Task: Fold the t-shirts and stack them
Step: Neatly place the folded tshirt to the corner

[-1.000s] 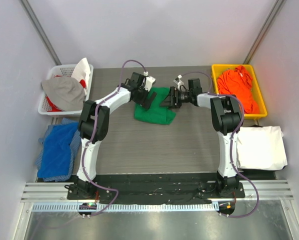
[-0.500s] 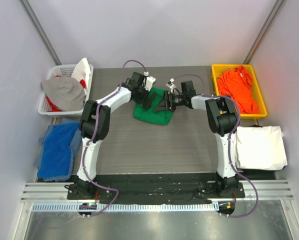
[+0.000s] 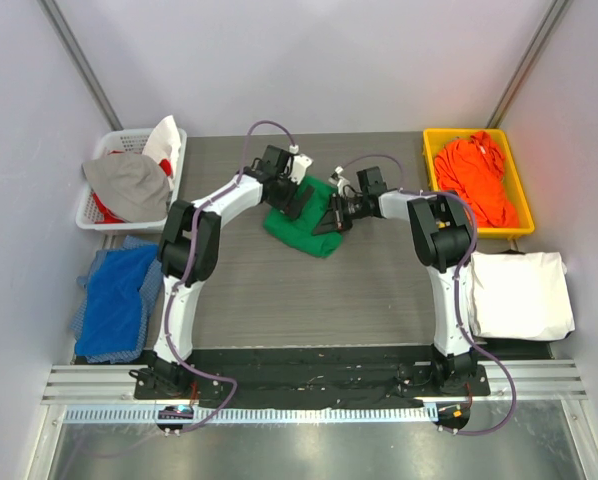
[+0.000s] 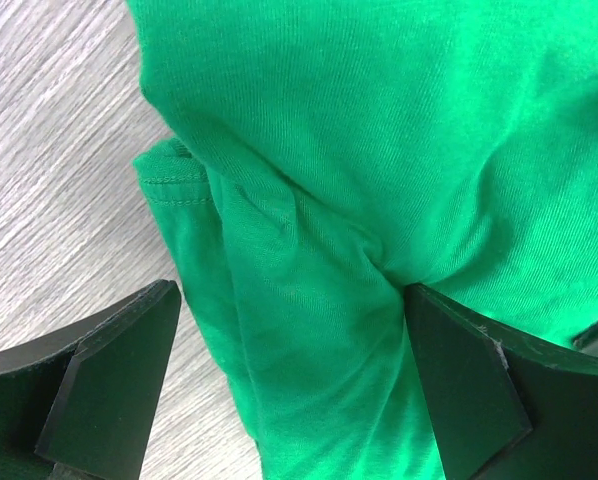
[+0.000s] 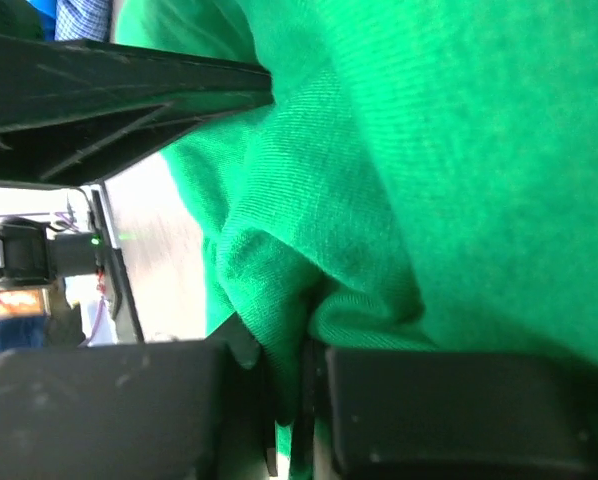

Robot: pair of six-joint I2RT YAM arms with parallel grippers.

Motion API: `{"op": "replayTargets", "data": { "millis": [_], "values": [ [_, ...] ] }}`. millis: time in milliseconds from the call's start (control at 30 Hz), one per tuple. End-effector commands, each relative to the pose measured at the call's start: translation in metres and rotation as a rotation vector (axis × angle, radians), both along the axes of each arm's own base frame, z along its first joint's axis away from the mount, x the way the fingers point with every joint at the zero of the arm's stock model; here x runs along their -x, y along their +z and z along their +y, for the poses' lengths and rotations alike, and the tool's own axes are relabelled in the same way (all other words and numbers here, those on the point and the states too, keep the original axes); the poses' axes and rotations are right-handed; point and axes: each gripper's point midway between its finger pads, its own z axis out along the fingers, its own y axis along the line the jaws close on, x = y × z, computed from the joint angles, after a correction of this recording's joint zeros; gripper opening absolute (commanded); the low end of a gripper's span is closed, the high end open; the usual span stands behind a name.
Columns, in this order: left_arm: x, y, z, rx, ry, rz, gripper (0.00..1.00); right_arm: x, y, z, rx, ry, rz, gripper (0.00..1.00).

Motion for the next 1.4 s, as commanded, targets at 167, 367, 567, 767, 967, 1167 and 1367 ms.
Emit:
{"op": "replayTargets", "data": {
  "millis": [167, 367, 567, 767, 967, 1167, 1367],
  "values": [
    [0.009, 0.054, 0.012, -0.029, -0.016, -0.080, 1.00, 0.020, 0.012, -0.045, 0.181, 0.053, -0.051, 0.01],
    [0.017, 0.102, 0.017, -0.025, -0.031, -0.114, 1.00, 0.040, 0.042, -0.097, 0.300, 0.065, -0.077, 0.01],
    [0.030, 0.127, 0.032, -0.062, -0.035, -0.157, 1.00, 0.057, 0.090, -0.155, 0.428, 0.086, -0.117, 0.01],
    [0.038, 0.122, 0.038, -0.083, -0.044, -0.156, 1.00, 0.104, 0.114, -0.201, 0.549, 0.134, -0.023, 0.01],
    [0.042, 0.119, 0.041, -0.098, -0.054, -0.145, 1.00, 0.148, 0.132, -0.247, 0.632, 0.110, 0.054, 0.01],
    [0.049, 0.115, 0.045, -0.109, -0.060, -0.125, 1.00, 0.182, 0.147, -0.297, 0.836, -0.001, 0.024, 0.01],
    [0.059, 0.107, 0.046, -0.106, -0.073, -0.107, 1.00, 0.213, 0.159, -0.331, 1.005, -0.089, 0.008, 0.01]
  ]
}}
